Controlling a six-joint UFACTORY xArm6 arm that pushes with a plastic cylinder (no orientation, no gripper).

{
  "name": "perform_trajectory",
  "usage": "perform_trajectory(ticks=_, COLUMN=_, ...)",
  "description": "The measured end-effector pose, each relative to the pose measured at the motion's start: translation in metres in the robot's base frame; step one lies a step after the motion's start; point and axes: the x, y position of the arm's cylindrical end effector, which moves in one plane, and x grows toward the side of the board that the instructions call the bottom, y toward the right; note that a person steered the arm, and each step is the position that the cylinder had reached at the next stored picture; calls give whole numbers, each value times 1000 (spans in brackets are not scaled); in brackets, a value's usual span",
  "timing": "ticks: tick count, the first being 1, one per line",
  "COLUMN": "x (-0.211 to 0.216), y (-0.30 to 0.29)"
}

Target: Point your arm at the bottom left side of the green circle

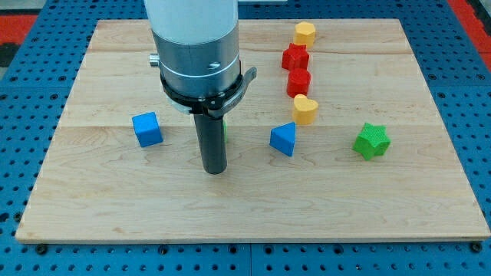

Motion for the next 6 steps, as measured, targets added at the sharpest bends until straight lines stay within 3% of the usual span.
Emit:
perform_trajectory(ticks=3, x=6, y=10)
perform_trajectory(ticks=6, x=-1, y=-21)
